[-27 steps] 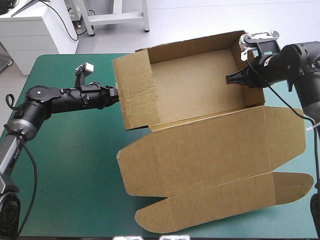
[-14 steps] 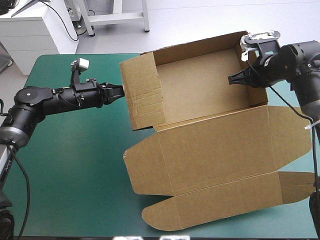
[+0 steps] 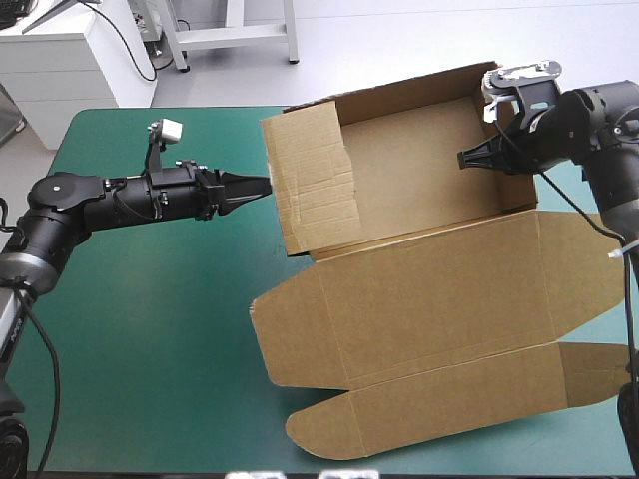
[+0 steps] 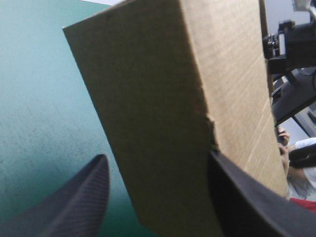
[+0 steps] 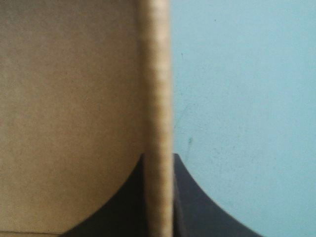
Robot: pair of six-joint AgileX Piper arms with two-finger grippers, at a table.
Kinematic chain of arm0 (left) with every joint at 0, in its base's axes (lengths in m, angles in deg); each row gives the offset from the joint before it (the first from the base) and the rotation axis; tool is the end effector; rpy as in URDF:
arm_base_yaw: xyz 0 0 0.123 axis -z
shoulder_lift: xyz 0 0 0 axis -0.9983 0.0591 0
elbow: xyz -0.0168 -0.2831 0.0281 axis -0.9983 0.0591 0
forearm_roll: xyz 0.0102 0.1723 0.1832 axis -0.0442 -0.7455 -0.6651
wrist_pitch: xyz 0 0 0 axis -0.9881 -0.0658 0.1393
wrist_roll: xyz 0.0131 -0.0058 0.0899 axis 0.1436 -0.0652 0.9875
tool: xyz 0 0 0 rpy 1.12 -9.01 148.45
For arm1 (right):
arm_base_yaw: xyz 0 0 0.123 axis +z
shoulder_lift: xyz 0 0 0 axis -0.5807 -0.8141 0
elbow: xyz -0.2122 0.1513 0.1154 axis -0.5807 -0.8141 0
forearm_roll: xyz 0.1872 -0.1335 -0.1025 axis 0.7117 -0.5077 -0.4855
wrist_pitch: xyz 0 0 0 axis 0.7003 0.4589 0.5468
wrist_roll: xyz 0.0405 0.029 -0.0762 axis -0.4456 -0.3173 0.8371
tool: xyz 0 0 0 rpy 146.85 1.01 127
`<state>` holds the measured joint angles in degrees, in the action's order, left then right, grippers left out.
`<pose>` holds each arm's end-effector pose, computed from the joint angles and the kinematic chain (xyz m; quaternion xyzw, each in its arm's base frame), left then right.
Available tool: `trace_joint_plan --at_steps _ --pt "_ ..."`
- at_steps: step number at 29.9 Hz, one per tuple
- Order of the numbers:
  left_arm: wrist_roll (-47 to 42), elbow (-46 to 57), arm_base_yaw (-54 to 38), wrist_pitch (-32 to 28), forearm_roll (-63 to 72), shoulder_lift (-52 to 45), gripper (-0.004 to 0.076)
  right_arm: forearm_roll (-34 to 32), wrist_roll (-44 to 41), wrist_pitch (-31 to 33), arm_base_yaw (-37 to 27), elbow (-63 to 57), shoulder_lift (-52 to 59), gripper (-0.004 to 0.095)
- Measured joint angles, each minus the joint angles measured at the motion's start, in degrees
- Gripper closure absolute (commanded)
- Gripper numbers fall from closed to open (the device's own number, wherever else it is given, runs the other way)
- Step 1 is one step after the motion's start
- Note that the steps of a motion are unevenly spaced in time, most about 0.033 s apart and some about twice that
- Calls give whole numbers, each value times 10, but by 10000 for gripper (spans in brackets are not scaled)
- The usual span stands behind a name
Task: Fold the box
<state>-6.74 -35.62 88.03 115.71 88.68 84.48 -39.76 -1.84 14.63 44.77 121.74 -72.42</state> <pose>0.2880 -0.0869 0.3766 0.1575 0.7719 -0.5009 0.3584 0.3133 0.0495 0.4439 -0.0911 0.9356 0.0129 0.3408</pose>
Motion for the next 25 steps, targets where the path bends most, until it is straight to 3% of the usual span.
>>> trace_joint_plan --at_steps 11,25 --pt "-37 0 0 7 31 0 87 -4 -11 0 0 0 0 927" --pt "-91 0 0 -46 -9 0 87 21 -40 -23 1 0 0 925"
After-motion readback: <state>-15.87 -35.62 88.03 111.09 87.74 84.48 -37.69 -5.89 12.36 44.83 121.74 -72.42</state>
